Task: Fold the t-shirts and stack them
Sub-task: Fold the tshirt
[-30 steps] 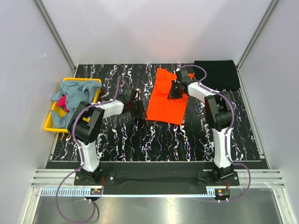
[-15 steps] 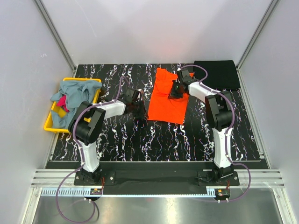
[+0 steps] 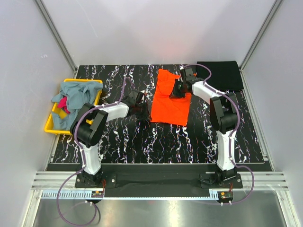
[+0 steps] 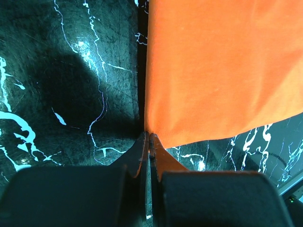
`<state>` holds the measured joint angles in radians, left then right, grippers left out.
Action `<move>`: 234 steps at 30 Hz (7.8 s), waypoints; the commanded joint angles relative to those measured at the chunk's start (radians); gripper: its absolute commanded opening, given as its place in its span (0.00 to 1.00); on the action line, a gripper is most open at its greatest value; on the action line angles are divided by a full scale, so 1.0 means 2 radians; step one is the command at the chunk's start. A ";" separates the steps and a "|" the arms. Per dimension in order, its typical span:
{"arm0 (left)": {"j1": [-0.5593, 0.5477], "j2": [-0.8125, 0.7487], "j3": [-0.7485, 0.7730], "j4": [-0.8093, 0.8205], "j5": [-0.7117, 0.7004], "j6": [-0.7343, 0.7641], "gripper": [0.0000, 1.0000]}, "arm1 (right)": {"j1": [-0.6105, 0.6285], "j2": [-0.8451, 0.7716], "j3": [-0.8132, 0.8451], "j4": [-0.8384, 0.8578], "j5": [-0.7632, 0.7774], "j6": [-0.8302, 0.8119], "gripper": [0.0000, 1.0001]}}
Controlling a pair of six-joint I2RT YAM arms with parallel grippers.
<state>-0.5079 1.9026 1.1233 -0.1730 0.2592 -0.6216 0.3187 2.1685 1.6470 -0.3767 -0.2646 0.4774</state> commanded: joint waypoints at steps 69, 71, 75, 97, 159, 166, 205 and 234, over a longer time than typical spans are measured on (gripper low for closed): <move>-0.021 0.002 0.002 -0.021 -0.015 -0.003 0.00 | 0.033 0.009 0.010 0.039 0.002 -0.025 0.06; -0.021 0.001 0.001 -0.020 -0.015 -0.001 0.00 | 0.033 0.009 0.005 0.040 0.005 -0.023 0.06; -0.021 -0.002 0.001 -0.021 -0.015 -0.001 0.00 | 0.033 0.010 0.005 0.040 0.019 -0.027 0.06; -0.021 -0.010 -0.003 -0.022 -0.012 0.000 0.00 | 0.027 0.039 0.062 0.019 0.086 -0.058 0.05; -0.025 -0.010 0.001 -0.020 -0.011 -0.002 0.00 | 0.066 0.021 0.009 0.055 0.112 -0.070 0.04; -0.025 -0.011 -0.001 -0.021 -0.012 -0.001 0.00 | 0.066 0.024 0.015 0.053 0.146 -0.085 0.04; -0.037 -0.065 -0.037 -0.020 -0.021 -0.034 0.19 | 0.045 -0.066 0.065 -0.109 0.231 -0.092 0.26; -0.015 -0.075 -0.097 0.064 0.031 -0.068 0.45 | -0.035 -0.324 -0.405 0.036 0.079 0.199 0.53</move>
<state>-0.5400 1.7481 0.9390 -0.1062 0.3103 -0.7429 0.2443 1.5555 0.8600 -0.4019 -0.1165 0.8494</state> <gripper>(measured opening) 0.443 0.552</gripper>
